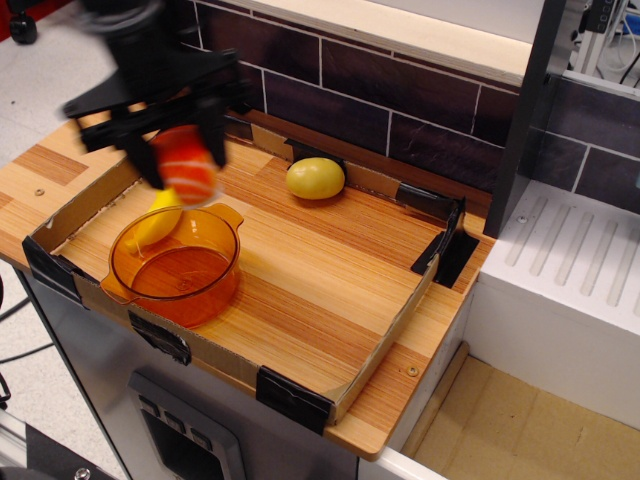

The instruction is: Take sushi out of pot

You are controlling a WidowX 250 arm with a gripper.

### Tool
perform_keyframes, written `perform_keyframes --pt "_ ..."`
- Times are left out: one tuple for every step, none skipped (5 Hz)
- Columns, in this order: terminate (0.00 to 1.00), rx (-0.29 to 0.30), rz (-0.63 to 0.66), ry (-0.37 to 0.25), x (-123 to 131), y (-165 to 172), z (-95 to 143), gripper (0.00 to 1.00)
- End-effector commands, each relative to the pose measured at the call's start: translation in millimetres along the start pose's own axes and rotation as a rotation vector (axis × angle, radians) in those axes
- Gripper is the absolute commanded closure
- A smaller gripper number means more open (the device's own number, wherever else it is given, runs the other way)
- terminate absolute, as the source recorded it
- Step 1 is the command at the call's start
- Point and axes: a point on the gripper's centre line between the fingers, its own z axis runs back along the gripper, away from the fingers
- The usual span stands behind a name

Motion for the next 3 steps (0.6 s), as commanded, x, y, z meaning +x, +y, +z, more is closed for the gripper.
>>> perform_keyframes --pt "0.0 0.015 -0.105 0.002 9 -57 -31 1.0" --pt "0.0 0.051 -0.176 0.005 3 -73 -63 1.0" --pt "0.0 0.075 -0.224 -0.016 -2 -89 -79 1.0"
